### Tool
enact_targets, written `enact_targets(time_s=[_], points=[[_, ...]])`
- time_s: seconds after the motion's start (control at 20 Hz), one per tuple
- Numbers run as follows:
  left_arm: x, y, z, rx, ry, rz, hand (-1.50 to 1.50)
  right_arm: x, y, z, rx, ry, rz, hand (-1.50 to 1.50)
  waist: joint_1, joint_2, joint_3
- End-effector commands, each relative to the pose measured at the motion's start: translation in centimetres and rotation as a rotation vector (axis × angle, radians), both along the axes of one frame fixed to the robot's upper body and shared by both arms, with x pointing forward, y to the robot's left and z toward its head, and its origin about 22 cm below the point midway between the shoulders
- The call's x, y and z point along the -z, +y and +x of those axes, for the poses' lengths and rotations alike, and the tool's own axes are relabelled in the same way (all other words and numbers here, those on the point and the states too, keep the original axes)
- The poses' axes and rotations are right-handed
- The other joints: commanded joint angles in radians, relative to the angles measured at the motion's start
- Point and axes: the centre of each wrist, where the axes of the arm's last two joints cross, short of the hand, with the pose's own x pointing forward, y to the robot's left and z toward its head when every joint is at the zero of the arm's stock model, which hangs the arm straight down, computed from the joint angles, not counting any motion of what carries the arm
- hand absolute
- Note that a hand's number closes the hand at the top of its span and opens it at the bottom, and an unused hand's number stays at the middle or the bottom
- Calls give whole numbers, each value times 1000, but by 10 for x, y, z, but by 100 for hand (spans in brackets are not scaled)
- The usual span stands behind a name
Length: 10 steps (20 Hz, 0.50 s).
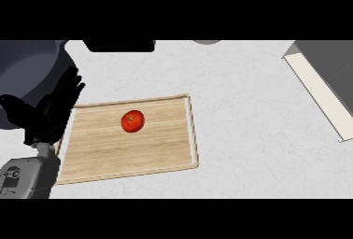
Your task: Pick the cupcake from the placemat and place it in the tiered shelf
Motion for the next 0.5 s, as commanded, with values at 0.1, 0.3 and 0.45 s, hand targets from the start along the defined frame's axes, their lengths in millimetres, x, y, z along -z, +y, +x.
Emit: enact_targets(time_s=[0.1,0.3,0.45], points=[[-12,4,-9,1,-17,5,0,19,-75,-7,86,-28,50,150,3,-1,1],[7,5,8,3,7,-5,0,24,-102,-1,81,-53,61,150,1,1,0],[-15,0,14,3,-9,-14,0,39,-126,7,89,-50,59,150,4,2,0]])
